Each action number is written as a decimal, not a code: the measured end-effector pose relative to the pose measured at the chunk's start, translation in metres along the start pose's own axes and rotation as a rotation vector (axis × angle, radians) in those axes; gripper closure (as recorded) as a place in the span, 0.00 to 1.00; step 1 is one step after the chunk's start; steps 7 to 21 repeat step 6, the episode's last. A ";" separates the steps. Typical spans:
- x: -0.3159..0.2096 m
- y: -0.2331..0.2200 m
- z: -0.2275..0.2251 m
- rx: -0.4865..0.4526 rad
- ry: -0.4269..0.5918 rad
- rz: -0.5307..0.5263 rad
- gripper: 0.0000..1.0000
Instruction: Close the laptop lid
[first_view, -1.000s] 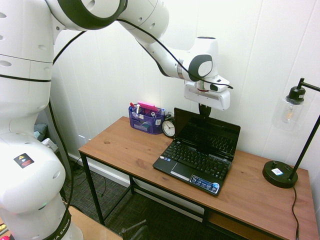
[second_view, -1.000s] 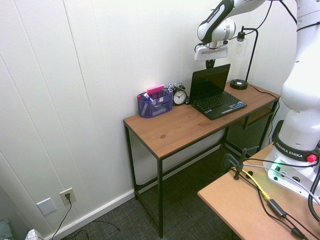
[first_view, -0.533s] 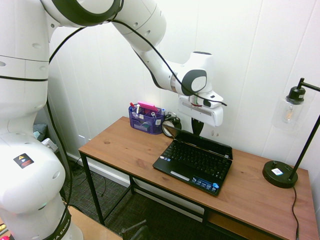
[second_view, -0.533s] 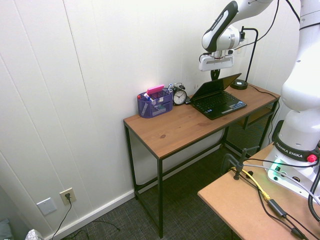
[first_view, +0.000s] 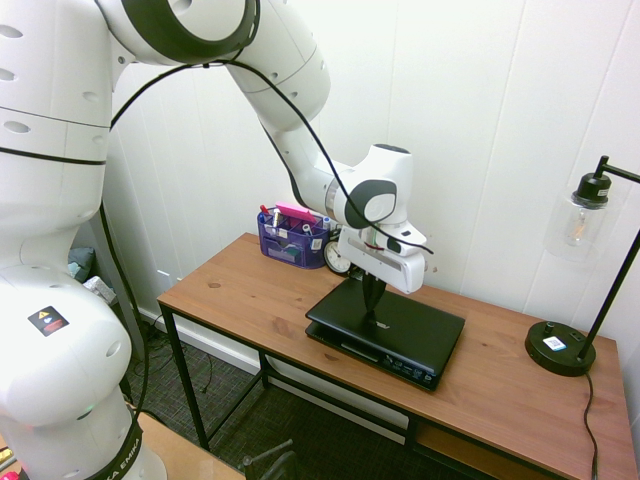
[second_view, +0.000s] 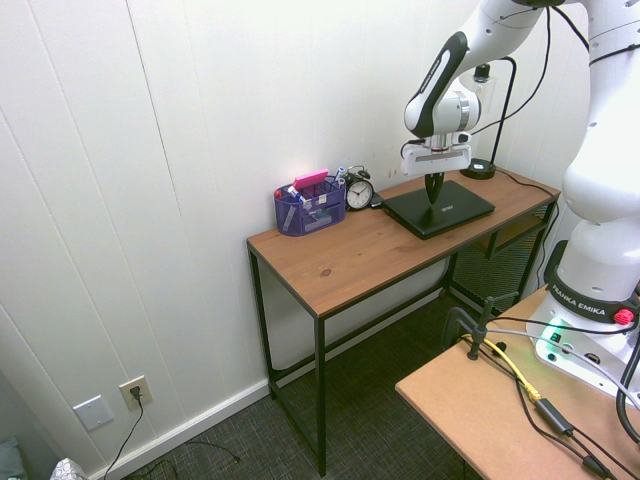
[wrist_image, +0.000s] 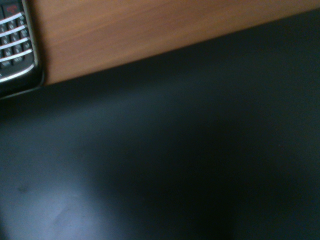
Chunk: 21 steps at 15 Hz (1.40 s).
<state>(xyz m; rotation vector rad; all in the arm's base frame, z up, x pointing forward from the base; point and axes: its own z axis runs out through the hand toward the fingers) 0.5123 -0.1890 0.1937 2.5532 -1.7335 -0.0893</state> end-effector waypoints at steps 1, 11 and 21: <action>0.000 0.000 0.005 0.000 -0.003 -0.001 1.00; 0.004 0.004 0.003 0.036 -0.007 0.013 1.00; 0.004 0.004 0.003 0.036 -0.007 0.013 1.00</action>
